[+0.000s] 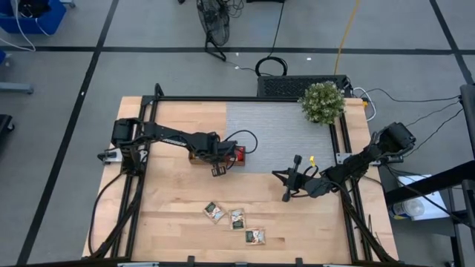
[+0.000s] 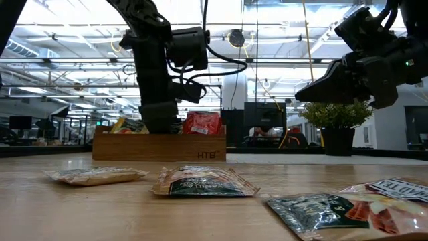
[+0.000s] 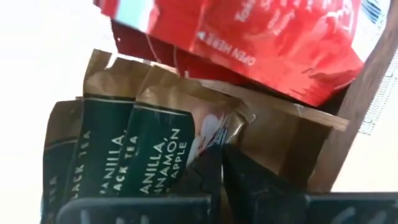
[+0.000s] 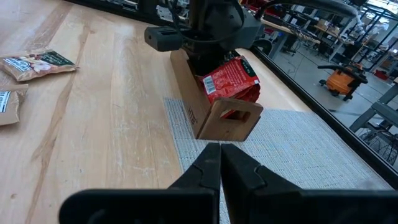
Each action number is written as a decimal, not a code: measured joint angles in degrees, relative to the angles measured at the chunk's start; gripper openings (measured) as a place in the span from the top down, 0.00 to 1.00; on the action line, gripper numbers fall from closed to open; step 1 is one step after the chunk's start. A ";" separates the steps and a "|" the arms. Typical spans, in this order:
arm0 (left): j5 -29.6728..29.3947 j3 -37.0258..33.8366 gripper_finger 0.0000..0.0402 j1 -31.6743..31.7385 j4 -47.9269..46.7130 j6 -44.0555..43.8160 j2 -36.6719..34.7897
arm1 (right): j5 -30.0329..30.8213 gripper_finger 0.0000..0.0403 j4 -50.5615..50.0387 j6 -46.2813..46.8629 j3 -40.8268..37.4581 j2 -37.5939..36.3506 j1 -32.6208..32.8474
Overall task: Pick & Place Tea
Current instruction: Put the brown tea bag into the middle section of the wooden organizer
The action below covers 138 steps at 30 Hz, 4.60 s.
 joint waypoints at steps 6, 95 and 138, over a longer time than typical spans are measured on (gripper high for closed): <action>-4.33 -0.30 0.99 -1.05 -0.34 -0.90 0.00 | 0.00 1.00 -0.01 -0.02 0.00 0.00 0.00; -5.74 -7.87 0.86 -24.11 37.95 5.07 -31.56 | -23.74 0.54 -43.47 -32.56 35.50 25.51 14.15; -5.64 -7.87 0.86 -24.11 40.43 5.07 -31.54 | -32.85 0.59 -55.45 8.75 51.17 31.74 13.05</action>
